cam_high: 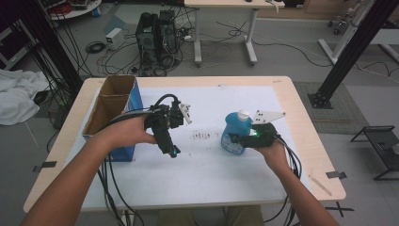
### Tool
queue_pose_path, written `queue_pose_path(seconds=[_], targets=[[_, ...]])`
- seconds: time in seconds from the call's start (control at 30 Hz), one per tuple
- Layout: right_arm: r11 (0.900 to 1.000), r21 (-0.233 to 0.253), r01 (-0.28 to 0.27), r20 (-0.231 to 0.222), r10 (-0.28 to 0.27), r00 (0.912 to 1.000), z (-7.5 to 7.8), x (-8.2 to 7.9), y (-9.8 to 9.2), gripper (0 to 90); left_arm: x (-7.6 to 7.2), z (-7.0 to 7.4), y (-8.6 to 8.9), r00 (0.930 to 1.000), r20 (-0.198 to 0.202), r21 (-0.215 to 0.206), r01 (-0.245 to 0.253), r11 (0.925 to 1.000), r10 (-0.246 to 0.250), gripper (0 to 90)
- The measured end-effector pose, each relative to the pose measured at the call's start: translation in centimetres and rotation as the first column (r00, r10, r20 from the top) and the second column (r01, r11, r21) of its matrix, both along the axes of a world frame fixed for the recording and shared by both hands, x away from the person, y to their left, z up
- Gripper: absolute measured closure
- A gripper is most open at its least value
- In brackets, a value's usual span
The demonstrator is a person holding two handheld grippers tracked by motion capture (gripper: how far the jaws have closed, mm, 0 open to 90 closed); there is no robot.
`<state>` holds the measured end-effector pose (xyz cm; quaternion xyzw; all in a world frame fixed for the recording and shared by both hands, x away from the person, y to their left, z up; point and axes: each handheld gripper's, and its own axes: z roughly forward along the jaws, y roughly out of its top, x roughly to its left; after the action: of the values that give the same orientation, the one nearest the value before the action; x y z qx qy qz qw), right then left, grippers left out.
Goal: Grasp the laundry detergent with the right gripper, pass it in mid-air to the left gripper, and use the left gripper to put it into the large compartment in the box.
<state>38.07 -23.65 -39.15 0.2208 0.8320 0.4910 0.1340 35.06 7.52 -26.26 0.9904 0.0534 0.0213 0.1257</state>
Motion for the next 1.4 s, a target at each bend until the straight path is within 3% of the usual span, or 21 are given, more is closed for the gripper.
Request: queue_pose_path(seconds=[0.27, 0.3, 0.33, 0.4, 0.53, 0.57, 0.73, 0.8, 0.83, 0.87, 1.0, 1.4], targets=[[0.998, 0.063, -0.028, 0.004, 0.028, 0.9996, 0.6, 0.0, -0.5, 44.4, 0.0, 0.1, 0.1, 0.9999, 0.006, -0.007, -0.008, 0.9999, 0.008, 12.6], [0.998, 0.056, -0.025, -0.052, 0.028, 0.9982, 0.8, -0.5, -0.6, 44.4, 0.0, 0.2, 0.1, 0.9999, 0.01, -0.006, -0.008, 1.0, 0.008, 12.6], [0.998, 0.057, -0.026, -0.058, 0.03, 0.9978, 0.9, -0.6, -0.6, 44.4, 0.0, 0.3, 0.1, 0.9999, 0.01, -0.012, -0.01, 0.9999, 0.01, 12.6], [0.997, 0.058, -0.045, -0.036, 0.047, 0.9982, 1.1, -0.5, -0.7, 44.4, 0.0, 0.4, 0.1, 0.9999, 0.012, -0.013, -0.009, 0.9999, 0.009, 12.6], [0.996, 0.047, -0.074, -0.057, 0.077, 0.9954, 1.7, -1.0, -0.7, 44.4, 0.0, 0.7, -0.1, 0.9998, 0.02, -0.014, -0.007, 0.9999, 0.007, 12.6], [0.995, 0.038, -0.093, -0.037, 0.094, 0.9949, 1.8, -0.9, -0.7, 44.4, 0.0, 0.7, -0.1, 0.9998, 0.019, -0.017, -0.009, 0.9998, 0.009, 12.6], [0.991, 0.028, -0.127, -0.023, 0.128, 0.9915, 2.3, -1.1, -0.6, 44.4, -0.2, 1.0, -0.4, 0.9996, 0.026, -0.013, -0.003, 0.9999, 0.004, 12.6], [0.991, 0.024, -0.135, -0.027, 0.136, 0.9904, 2.5, -1.2, -0.7, 44.4, -0.2, 1.0, -0.5, 0.9996, 0.027, -0.017, -0.004, 0.9998, 0.004, 12.6], [0.991, 0.024, -0.135, -0.052, 0.136, 0.9893, 2.6, -1.4, -0.6, 44.3, -0.2, 1.1, -0.5, 0.9996, 0.028, -0.016, -0.002, 0.9999, 0.002, 12.6], [0.989, 0.018, -0.145, -0.042, 0.146, 0.9884, 2.7, -1.3, -0.6, 44.4, -0.3, 1.1, -0.5, 0.9996, 0.028, -0.018, -0.005, 0.9998, 0.005, 12.6], [0.981, 0.007, -0.194, -0.01, 0.194, 0.981, 3.1, -1.2, -0.4, 44.4, -0.3, 1.3, -0.6, 0.9996, 0.029, -0.019, -0.001, 0.9998, 0.002, 12.6], [0.956, -0.007, -0.294, -0.036, 0.294, 0.9552, 4.0, -1.4, 0.0, 44.4, -0.3, 2.5, -1.3, 0.9992, 0.04, -0.031, 0.009, 0.9995, -0.008, 12.6]])
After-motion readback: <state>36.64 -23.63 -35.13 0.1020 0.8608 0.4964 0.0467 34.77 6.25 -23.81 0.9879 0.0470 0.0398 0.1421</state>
